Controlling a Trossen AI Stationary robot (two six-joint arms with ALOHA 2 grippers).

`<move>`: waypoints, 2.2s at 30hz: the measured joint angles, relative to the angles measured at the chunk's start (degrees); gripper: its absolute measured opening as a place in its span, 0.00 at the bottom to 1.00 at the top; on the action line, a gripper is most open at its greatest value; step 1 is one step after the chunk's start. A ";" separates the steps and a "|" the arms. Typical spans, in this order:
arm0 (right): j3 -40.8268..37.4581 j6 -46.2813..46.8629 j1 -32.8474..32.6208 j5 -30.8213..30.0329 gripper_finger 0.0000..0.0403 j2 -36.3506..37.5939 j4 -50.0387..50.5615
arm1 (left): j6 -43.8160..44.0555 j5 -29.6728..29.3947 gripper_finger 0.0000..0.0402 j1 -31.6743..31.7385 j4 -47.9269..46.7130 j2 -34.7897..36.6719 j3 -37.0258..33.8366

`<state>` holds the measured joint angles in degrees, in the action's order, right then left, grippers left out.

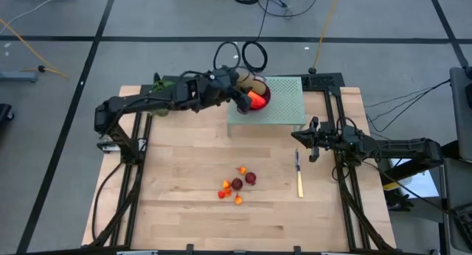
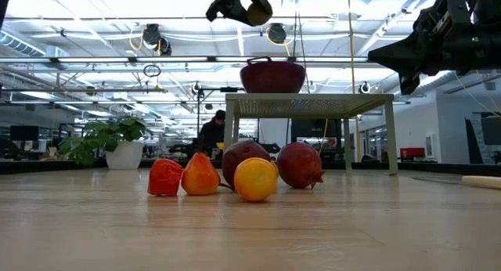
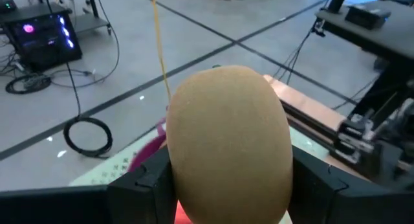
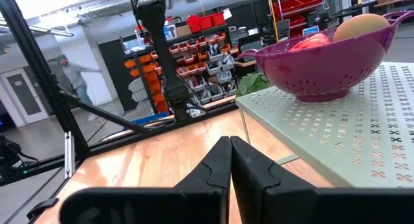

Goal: Pick & Place Fruit
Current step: Put the kiwi into the dark red colander on the shelf

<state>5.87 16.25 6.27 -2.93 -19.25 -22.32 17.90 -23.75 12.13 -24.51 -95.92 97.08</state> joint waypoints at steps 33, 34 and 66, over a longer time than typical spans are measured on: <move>0.02 0.21 0.00 -0.19 0.01 -0.22 0.58 | 2.23 5.46 0.53 6.15 3.13 -7.74 -0.02; 0.02 0.20 0.01 -0.21 0.01 -0.22 0.58 | 2.41 5.48 0.53 6.22 2.89 -7.74 -0.02; 0.02 0.22 0.00 -0.01 0.01 -0.22 0.38 | -1.82 5.57 0.53 6.33 -2.43 -9.88 -0.09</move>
<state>5.89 16.47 6.27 -2.94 -19.46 -21.93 16.08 -18.17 18.46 -26.94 -105.80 96.99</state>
